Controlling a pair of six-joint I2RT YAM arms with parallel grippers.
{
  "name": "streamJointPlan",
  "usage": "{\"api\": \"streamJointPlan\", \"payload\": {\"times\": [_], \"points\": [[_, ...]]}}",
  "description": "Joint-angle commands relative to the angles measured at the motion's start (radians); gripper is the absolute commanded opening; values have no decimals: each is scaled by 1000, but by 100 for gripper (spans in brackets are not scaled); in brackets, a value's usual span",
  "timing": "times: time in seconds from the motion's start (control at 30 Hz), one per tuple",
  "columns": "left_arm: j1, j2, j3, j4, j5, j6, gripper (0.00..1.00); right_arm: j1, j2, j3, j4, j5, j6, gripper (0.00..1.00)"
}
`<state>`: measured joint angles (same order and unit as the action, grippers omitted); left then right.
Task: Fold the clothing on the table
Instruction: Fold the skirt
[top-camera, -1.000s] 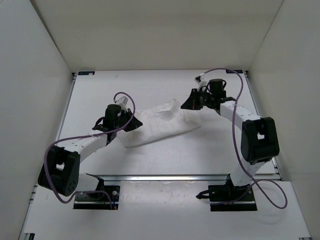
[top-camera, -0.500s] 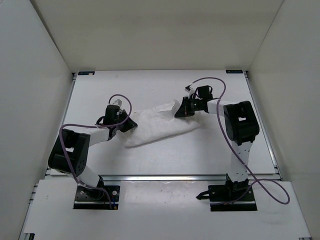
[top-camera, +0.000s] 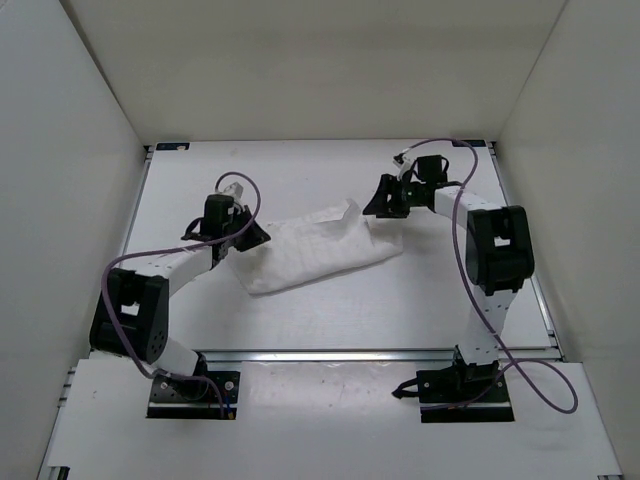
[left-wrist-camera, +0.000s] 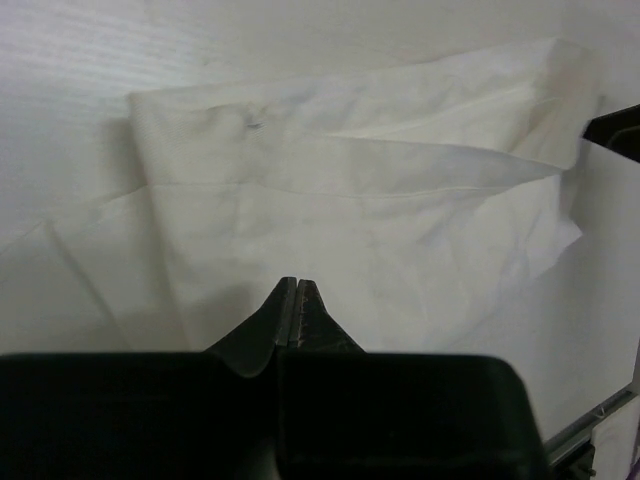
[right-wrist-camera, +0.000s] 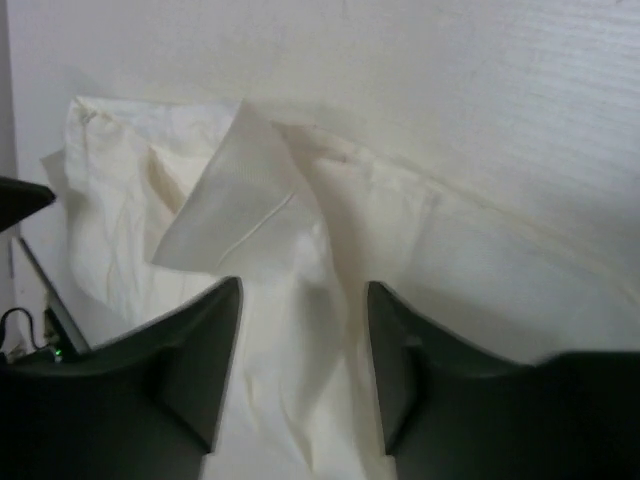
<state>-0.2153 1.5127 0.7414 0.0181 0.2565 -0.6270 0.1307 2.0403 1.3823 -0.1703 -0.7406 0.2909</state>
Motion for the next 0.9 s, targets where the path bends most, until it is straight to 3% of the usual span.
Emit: {"api": "streamJointPlan", "payload": {"times": [0.0, 0.07, 0.13, 0.37, 0.43, 0.5, 0.87], "points": [[-64, -94, 108, -148, -15, 148, 0, -23, -160, -47, -112, 62, -82, 55], [-104, -115, 128, -219, -63, 191, 0, -48, -233, -110, -150, 99, -108, 71], [-117, -155, 113, -245, -100, 202, 0, -65, -284, -178, -167, 154, -139, 79], [-131, -166, 3, -283, -183, 167, 0, -45, -397, -385, -126, 234, -159, 88], [-134, -164, -10, -290, -198, 147, 0, -40, -397, -426, -97, 213, -135, 90], [-128, -158, -19, -296, -203, 136, 0, -46, -376, -443, -54, 162, -113, 98], [-98, -132, -93, -310, -197, 84, 0, -13, -313, -414, 97, 167, -90, 99]]}}
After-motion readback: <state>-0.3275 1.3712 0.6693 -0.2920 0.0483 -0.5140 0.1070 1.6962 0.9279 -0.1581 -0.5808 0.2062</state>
